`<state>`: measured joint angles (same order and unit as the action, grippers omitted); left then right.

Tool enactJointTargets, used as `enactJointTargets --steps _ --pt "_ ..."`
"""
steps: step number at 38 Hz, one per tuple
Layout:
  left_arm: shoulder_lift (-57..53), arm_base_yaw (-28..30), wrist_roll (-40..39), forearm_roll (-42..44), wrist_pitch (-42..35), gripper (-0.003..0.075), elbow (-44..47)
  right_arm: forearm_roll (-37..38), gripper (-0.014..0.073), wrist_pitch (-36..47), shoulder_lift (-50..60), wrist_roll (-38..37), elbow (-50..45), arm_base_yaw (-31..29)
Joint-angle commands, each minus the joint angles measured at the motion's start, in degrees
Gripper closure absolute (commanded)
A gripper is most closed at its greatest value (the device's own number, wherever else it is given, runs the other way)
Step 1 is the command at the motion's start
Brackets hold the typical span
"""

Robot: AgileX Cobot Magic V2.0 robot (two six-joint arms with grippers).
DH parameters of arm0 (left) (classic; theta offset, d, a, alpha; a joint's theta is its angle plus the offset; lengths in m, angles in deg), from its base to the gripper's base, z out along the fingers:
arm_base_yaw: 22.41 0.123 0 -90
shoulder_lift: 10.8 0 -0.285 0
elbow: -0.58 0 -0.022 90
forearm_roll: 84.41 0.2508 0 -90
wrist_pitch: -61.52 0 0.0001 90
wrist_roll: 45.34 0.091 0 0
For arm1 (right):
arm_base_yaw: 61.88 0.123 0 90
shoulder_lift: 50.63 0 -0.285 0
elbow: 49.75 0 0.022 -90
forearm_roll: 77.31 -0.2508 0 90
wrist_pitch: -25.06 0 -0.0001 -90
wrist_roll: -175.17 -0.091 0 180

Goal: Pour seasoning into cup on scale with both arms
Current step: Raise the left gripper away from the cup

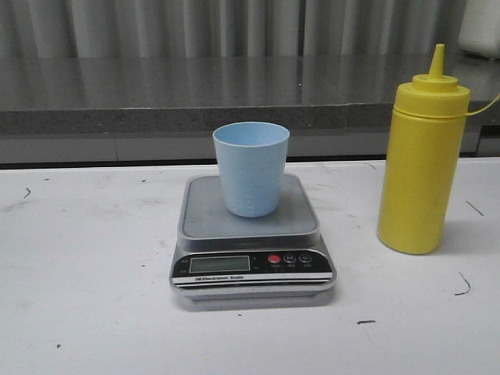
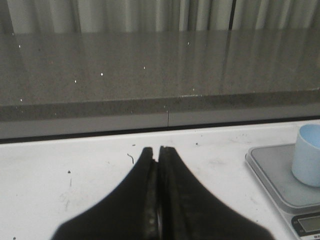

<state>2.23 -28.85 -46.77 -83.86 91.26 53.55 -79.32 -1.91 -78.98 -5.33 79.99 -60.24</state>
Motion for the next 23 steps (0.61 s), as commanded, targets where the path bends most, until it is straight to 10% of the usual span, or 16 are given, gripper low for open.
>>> enactJointTargets --steps 1,23 --pt "-1.1 0.1 -0.6 -0.5 -5.6 0.074 -1.2 -2.5 0.0031 7.0 -2.7 0.2 1.9 -0.1" --pt "-1.3 0.1 -0.6 -0.5 -5.4 0.074 -1.2 -5.6 0.0031 42.1 -24.0 -2.1 -9.9 2.0"
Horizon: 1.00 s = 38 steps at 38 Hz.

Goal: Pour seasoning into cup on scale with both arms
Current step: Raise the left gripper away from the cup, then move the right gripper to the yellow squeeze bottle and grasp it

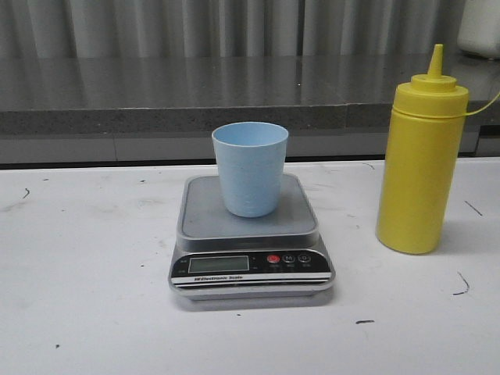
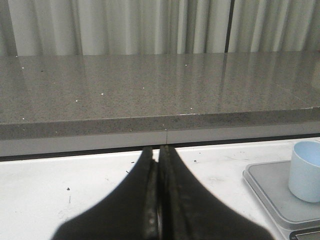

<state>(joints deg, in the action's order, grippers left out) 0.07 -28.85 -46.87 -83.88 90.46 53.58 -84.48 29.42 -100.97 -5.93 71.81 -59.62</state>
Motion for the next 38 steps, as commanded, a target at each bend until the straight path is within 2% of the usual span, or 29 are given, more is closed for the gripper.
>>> enactJointTargets --steps 1,14,26,35,38 --pt "0.9 0.1 -0.5 -0.5 -4.7 0.074 -1.3 -0.3 0.0031 12.8 -2.8 -2.2 -2.8 2.4" --pt "0.9 0.1 -0.5 -0.5 -4.7 0.074 -1.3 1.0 0.0031 28.3 -17.4 -2.2 -10.0 12.9" --pt "0.9 0.1 -0.5 -0.5 -4.7 0.074 -1.3 3.8 0.0031 49.2 -36.9 -2.4 -10.1 13.6" --pt "0.9 0.1 -0.5 -0.5 -4.7 0.074 -1.3 7.2 0.0031 68.6 -50.5 -6.9 -10.1 13.6" --pt "0.9 0.1 -0.5 -0.5 -4.7 0.074 -1.3 7.9 0.0031 69.4 -53.4 -6.9 -9.7 13.6"
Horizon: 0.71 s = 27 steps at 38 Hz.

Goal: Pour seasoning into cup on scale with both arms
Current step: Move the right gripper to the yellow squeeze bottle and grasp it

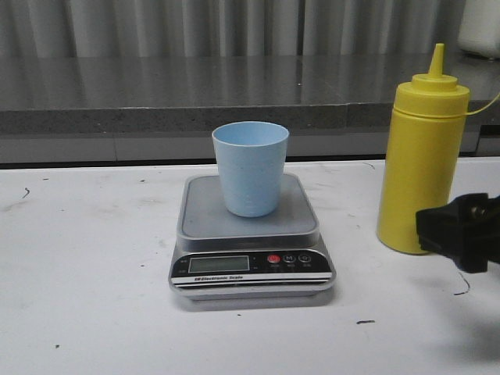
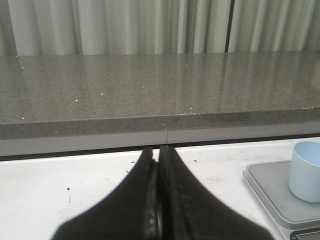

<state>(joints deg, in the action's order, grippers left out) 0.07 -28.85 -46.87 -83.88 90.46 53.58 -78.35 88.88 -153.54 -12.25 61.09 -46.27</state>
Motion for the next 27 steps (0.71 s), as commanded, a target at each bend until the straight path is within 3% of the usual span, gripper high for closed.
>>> enactJointTargets --steps 1,21,27 --pt "0.9 0.1 -0.5 -0.5 -4.7 0.074 -1.3 1.8 0.0031 9.9 -1.3 -0.6 1.1 0.2" --pt "0.9 0.1 -0.5 -0.5 -4.7 0.074 -1.3 1.0 0.0031 9.9 -2.3 -0.6 5.2 0.2" --pt "0.9 0.1 -0.5 -0.5 -4.5 0.074 -1.0 -2.2 0.0031 9.9 -3.7 -0.6 6.7 0.2"
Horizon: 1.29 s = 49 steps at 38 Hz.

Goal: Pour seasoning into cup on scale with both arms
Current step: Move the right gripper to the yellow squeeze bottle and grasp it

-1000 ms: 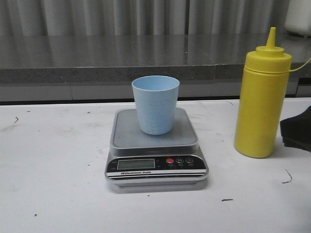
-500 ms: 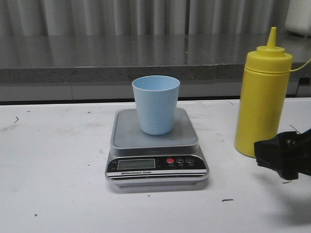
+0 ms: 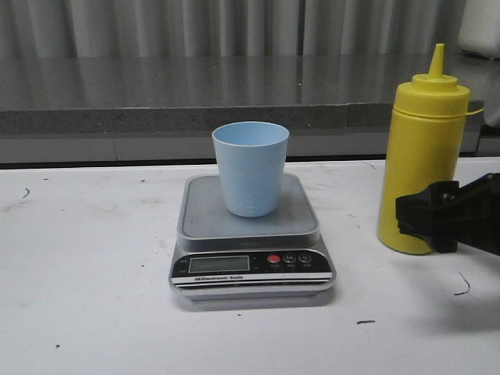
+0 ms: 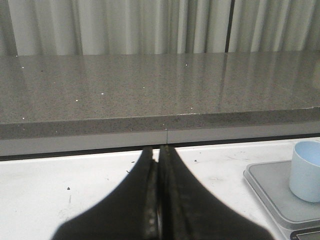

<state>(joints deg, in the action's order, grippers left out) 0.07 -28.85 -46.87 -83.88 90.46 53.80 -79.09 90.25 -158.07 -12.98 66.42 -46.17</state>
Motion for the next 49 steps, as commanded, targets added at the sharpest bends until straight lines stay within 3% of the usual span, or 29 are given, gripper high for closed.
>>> enactJointTargets --steps 1,25,42,45,49 --pt "0.9 0.1 -0.5 -0.5 -4.4 0.074 -1.3 -1.6 0.0031 8.5 0.6 0.1 1.6 0.1" --pt "0.9 0.1 -0.5 -0.5 -4.3 0.074 -1.3 -1.6 0.0031 3.5 0.0 0.1 11.7 0.1" --pt "0.9 0.1 -0.5 -0.5 -4.3 0.074 -1.3 -1.7 0.0034 8.6 -6.1 0.1 12.8 0.0" --pt "0.9 0.1 -0.5 -0.5 -4.3 0.074 -1.3 -1.7 0.0114 8.6 -6.1 0.1 12.8 0.0" --pt "0.9 0.1 -0.5 -0.5 -4.3 0.074 -1.3 -1.7 0.0348 8.6 -6.1 0.1 12.8 0.0"
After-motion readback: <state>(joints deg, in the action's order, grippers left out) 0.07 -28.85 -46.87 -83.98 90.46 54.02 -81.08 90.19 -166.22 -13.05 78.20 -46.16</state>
